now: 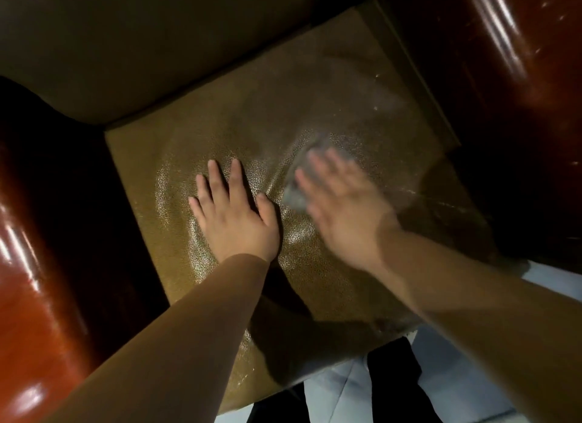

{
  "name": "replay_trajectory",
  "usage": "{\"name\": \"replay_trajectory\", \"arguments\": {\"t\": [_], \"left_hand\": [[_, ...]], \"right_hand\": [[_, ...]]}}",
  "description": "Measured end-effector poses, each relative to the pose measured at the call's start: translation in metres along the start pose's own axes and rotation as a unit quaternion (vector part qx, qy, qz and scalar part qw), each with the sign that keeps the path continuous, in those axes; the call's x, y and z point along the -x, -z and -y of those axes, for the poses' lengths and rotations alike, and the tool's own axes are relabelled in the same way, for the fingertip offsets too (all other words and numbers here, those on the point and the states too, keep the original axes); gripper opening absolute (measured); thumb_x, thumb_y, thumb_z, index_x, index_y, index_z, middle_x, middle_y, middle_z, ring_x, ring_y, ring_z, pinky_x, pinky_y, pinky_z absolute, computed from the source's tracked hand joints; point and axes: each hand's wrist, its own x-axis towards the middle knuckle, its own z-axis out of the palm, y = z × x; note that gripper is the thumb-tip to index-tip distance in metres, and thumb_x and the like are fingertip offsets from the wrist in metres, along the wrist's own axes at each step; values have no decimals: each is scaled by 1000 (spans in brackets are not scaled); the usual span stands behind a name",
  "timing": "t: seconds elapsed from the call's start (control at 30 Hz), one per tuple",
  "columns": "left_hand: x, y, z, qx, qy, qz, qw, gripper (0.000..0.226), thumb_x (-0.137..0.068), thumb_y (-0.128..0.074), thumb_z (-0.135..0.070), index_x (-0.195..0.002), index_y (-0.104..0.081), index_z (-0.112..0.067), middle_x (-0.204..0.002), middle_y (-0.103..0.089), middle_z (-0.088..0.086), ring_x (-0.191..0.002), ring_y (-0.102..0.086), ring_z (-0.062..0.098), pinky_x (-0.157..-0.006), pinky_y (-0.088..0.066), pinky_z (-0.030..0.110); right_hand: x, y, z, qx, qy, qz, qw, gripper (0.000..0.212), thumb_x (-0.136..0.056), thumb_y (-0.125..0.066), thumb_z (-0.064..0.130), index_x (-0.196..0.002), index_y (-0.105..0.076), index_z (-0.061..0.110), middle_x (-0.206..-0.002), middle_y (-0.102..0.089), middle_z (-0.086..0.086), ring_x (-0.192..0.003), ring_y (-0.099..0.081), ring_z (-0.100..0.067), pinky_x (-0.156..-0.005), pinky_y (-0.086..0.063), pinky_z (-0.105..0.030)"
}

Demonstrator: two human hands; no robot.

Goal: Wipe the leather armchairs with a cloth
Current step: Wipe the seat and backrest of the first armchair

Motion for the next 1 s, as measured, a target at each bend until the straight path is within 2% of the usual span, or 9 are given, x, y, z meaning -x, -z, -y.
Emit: {"name": "replay_trajectory", "arguments": {"t": [0.1,0.17,0.33,0.5,0.57,0.77,0.83,0.93,1.0], "left_hand": [[-1,1,-1,4,-3,9,1000,71,-94,-42,-44,-162,-37,-25,-173,-24,9,-160,-18,36,-129,-9,58],[-1,0,-1,5,-2,15,1000,72,-94,-41,-45,-163,-35,-25,-174,-23,9,-160,-16,36,-130,-8,57],[1,-1,4,1,-4,31,1000,73,-94,-41,-45,-163,-35,-24,-174,-20,10,-161,-13,36,-130,-5,58],[-4,2,5,-7,-8,68,998,76,-93,-39,-48,-165,-31,-25,-175,-16,11,-161,-11,38,-129,-3,59],[-5,5,4,-15,-7,100,995,76,-95,-37,-50,-166,-25,-25,-176,-9,11,-161,-6,38,-129,0,60],[-13,29,22,-25,-44,173,984,74,-103,-25,-61,-168,-3,-35,-177,9,1,-163,11,26,-131,4,53],[-17,34,19,-8,-13,151,988,71,-103,-31,-57,-168,-14,-33,-178,-3,2,-163,0,26,-131,-3,52],[-34,35,1,54,103,40,992,72,-99,-38,-53,-165,-29,-26,-174,-20,10,-159,-19,33,-130,-9,54],[-41,24,-9,58,160,35,985,73,-98,-36,-54,-166,-26,-28,-175,-15,9,-160,-14,34,-130,-4,55]], "right_hand": [[-1,2,-18,15,115,30,993,59,-106,-33,33,-162,-26,15,-170,-18,-14,-157,-15,-35,-126,-19,-53],[-15,-3,-49,11,7,-41,999,59,-105,-32,32,-156,-41,4,-163,-35,-23,-151,-32,-42,-121,-32,-57],[-32,-2,-45,-85,-302,-45,948,64,-107,-23,40,-162,-30,8,-169,-19,-22,-158,-13,-42,-127,-16,-56],[-17,-3,15,13,27,67,997,65,-105,-15,43,-164,-15,19,-173,-7,-12,-160,-3,-34,-128,-9,-50],[-16,1,-19,1,51,73,996,65,-105,-21,44,-164,-18,17,-173,-12,-12,-160,-9,-32,-128,-16,-51],[-48,24,-44,-78,-323,54,942,76,-102,-7,50,-166,-8,11,-173,2,-17,-160,5,-33,-130,-6,-51],[-55,24,-13,-39,-237,67,968,75,-101,-1,48,-166,-10,10,-172,0,-19,-159,5,-37,-130,-2,-50],[-53,19,-10,22,102,108,989,70,-104,-5,52,-165,-5,18,-173,3,-13,-159,7,-33,-129,-2,-48],[-64,22,-48,39,136,104,984,73,-103,-8,56,-165,-7,16,-173,-1,-12,-159,2,-31,-129,-8,-49]]}}
